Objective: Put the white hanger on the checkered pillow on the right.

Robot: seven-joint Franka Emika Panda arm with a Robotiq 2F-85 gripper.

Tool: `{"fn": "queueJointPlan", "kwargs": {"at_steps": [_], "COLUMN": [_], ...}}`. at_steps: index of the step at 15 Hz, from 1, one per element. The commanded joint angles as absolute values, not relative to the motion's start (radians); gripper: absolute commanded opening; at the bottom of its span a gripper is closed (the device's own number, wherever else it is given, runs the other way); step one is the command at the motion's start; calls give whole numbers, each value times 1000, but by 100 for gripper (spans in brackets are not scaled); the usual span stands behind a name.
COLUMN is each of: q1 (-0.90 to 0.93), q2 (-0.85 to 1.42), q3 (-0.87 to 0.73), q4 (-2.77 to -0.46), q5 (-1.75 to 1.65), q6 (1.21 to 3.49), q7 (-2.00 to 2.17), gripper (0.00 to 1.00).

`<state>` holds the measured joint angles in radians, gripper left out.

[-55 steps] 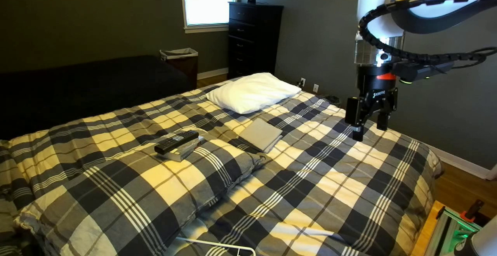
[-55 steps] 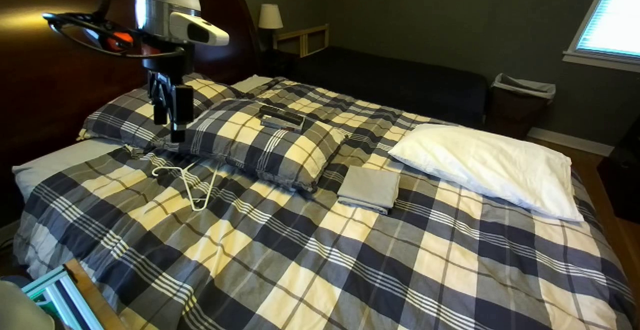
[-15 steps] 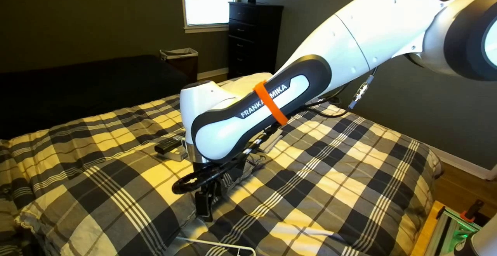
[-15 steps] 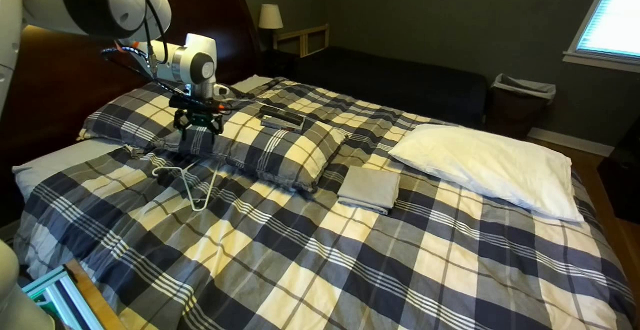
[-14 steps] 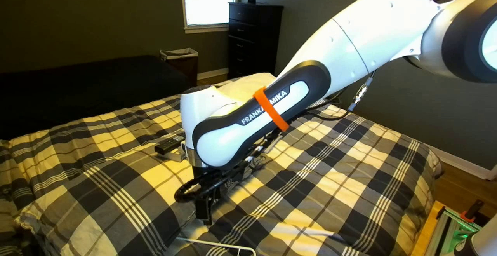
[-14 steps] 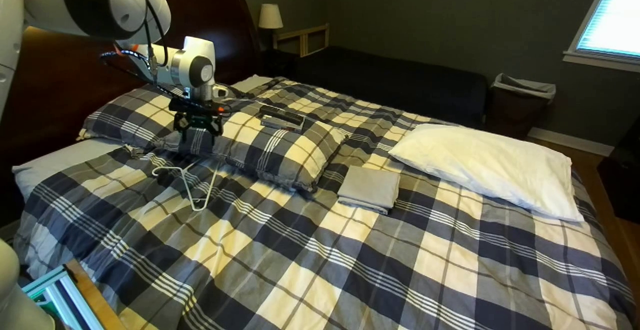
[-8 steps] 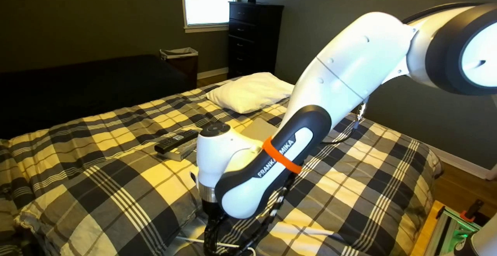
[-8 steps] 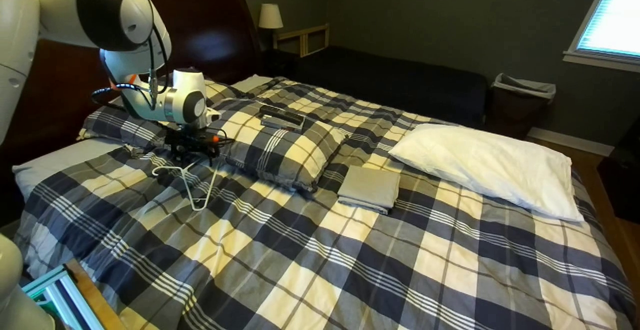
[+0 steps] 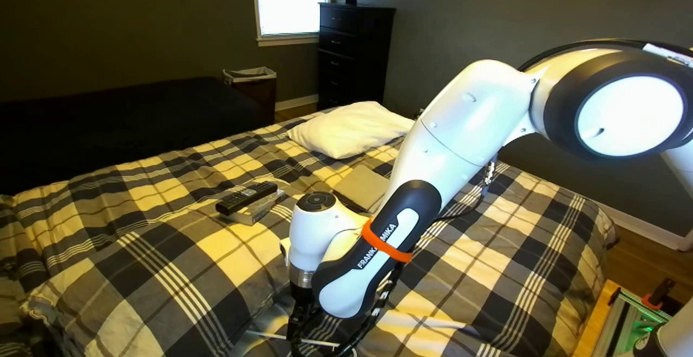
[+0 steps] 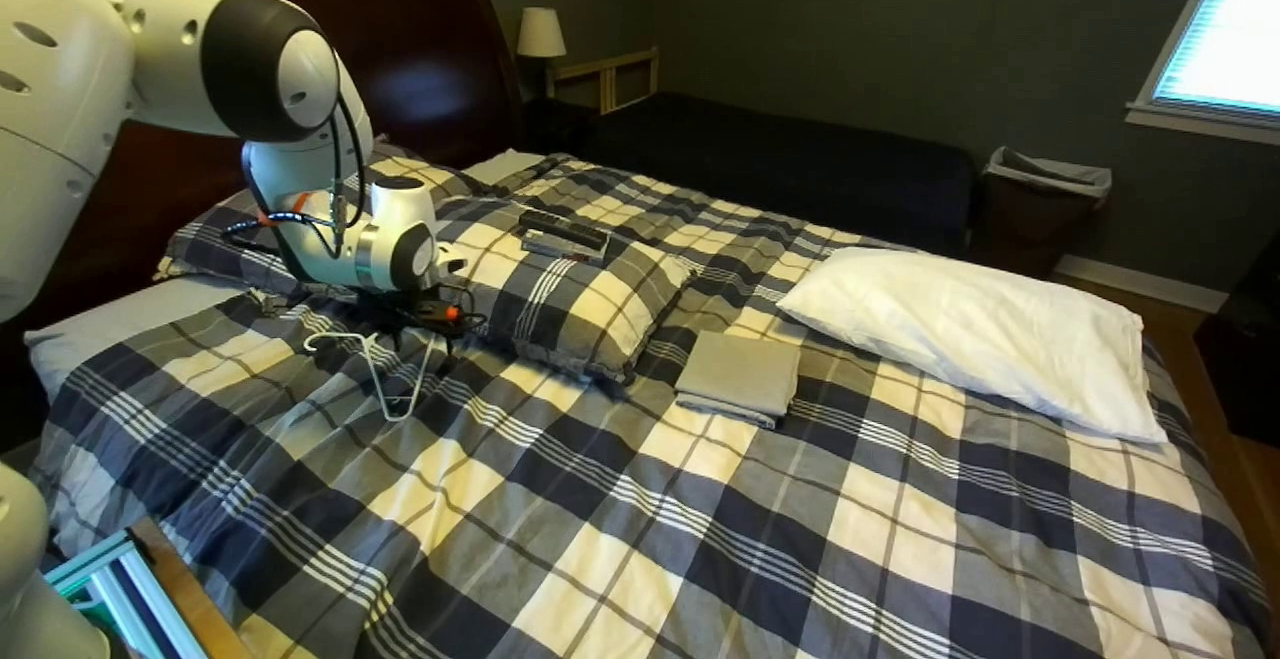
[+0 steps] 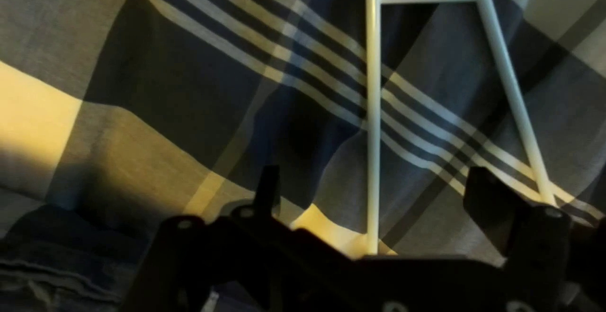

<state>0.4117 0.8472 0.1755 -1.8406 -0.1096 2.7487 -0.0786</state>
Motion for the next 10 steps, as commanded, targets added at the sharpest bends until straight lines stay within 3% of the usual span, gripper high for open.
{"fn": "queueJointPlan", "kwargs": {"at_steps": [1, 2, 3, 6, 8, 10], "q1": [423, 426, 426, 431, 432, 427], "q2": [895, 896, 900, 920, 937, 960], "q3": [169, 170, 173, 175, 180, 186], "q4": [-1789, -1787, -1785, -1756, -1727, -1690], "q5": [-132, -134, -137, -135, -133, -131], "q6": [2720, 2713, 2715, 2699, 2675, 2639], "q7": [-63, -64, -71, -75, -80, -89], "gripper": [84, 78, 84, 78, 65, 43]}}
